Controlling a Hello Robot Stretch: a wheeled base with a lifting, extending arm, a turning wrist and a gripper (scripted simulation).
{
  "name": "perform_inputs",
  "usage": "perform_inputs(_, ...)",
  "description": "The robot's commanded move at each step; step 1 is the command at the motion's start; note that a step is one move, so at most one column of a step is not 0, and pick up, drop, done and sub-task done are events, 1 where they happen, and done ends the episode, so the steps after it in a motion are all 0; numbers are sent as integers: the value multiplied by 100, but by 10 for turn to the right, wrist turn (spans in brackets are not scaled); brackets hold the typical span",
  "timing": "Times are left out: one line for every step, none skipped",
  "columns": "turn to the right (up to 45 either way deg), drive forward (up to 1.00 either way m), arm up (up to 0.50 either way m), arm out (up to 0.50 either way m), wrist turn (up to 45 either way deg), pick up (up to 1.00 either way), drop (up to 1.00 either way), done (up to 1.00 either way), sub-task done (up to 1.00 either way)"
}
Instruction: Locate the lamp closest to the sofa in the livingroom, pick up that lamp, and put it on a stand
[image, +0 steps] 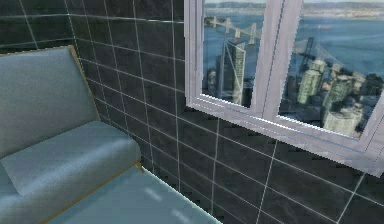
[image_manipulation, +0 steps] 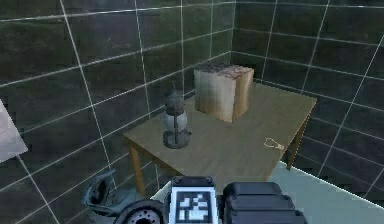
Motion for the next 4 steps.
perform_inputs(0, 0, 0, 48, 0, 0, 0, 0, 0)
perform_inputs(0, 0, 0, 0, 450, 0, 0, 0, 0)
perform_inputs(0, 0, 0, 0, 450, 0, 0, 0, 0)
perform_inputs(0, 0, 0, 0, 450, 0, 0, 0, 0)
